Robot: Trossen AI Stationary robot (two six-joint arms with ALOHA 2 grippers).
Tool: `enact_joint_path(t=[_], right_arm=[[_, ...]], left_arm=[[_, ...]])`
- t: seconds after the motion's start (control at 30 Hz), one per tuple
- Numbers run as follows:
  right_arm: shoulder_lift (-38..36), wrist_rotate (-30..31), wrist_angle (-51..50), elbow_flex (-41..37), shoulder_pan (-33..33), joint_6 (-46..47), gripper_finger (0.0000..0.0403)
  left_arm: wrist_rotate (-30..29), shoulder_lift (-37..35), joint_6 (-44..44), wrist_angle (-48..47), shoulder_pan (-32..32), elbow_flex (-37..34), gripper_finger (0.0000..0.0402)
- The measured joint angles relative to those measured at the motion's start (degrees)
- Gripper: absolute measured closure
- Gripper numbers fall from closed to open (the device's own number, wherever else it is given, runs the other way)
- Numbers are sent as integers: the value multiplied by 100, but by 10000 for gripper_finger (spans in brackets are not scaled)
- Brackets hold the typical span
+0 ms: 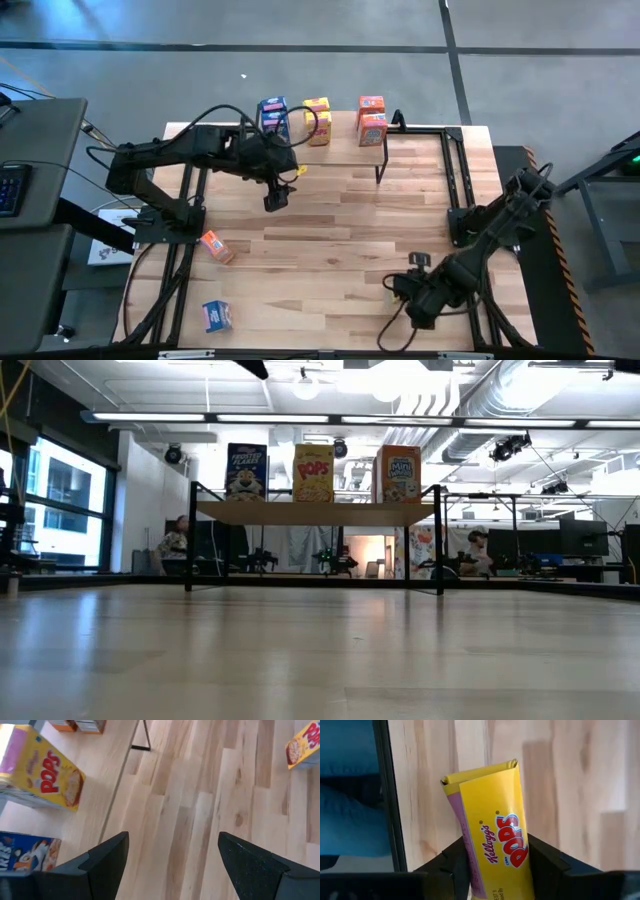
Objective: Stack cereal on shelf
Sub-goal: Put the yellow cereal box and aligned with the other yellow cereal boxes on the shelf
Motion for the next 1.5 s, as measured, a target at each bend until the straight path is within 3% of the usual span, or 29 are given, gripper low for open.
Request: enact_joint_path(t=[0.5, 0.9, 1.4, 1.5], right_arm=[[-4, 187, -381, 1164, -1237, -1826, 256], [-2, 178, -658, 1709, -1942, -2786, 256], [-2, 119, -877, 1847, -2388, -3622, 256], [-2, 123, -873, 1847, -2493, -3831, 256]], left_arm=[[-707, 16, -7, 19, -491, 0, 103], [-749, 14, -1, 326, -661, -13, 103], [-749, -100, 95, 1901, -733, -1683, 103], [-744, -183, 237, 2589, -805, -2067, 103]])
